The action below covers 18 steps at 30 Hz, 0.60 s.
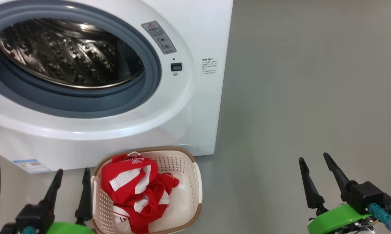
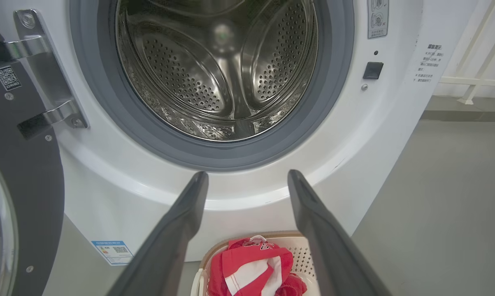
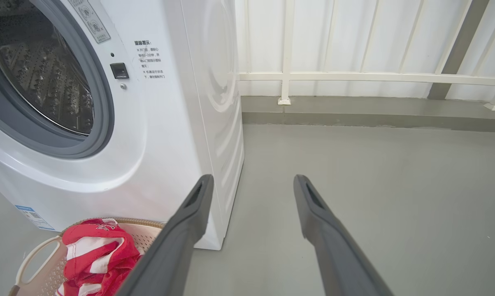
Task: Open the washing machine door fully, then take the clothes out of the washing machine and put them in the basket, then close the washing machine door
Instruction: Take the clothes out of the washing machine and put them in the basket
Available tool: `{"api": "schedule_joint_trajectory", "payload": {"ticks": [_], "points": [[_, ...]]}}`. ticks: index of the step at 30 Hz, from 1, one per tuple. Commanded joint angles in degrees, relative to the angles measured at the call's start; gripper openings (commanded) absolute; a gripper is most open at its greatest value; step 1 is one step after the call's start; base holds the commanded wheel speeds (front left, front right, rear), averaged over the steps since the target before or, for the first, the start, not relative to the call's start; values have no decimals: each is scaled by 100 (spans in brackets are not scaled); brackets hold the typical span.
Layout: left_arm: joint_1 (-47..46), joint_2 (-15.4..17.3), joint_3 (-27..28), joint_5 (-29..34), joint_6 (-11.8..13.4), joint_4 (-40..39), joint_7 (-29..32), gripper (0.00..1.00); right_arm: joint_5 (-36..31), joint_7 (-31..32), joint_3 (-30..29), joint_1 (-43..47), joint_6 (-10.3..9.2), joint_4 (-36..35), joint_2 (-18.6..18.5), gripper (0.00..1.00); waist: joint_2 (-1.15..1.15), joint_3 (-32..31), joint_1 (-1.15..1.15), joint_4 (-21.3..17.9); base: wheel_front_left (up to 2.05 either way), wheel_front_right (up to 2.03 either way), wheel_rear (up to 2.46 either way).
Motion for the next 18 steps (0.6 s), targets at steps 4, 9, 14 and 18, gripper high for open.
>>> {"api": "schedule_joint_trajectory", "payload": {"ticks": [4, 9, 14, 18], "points": [[248, 76, 260, -43, -32, -469, -36, 100, -31, -37, 82, 66, 26, -178, -34, 100, 0, -92, 0, -7, 0, 0, 0], [600, 23, 363, -47, -32, -818, -36, 100, -38, -37, 71, 163, 26, -240, -34, 100, 0, -171, 0, -31, 0, 0, 0], [829, -48, 427, -33, -32, -1019, -36, 100, -43, -37, 34, 230, 26, -259, -41, 100, 0, -207, 0, -39, 0, 0, 0], [875, -85, 435, -25, -32, -1079, -36, 100, -39, -37, 18, 248, 26, -261, -42, 100, 0, -216, 0, -38, 0, 0, 0]]}}
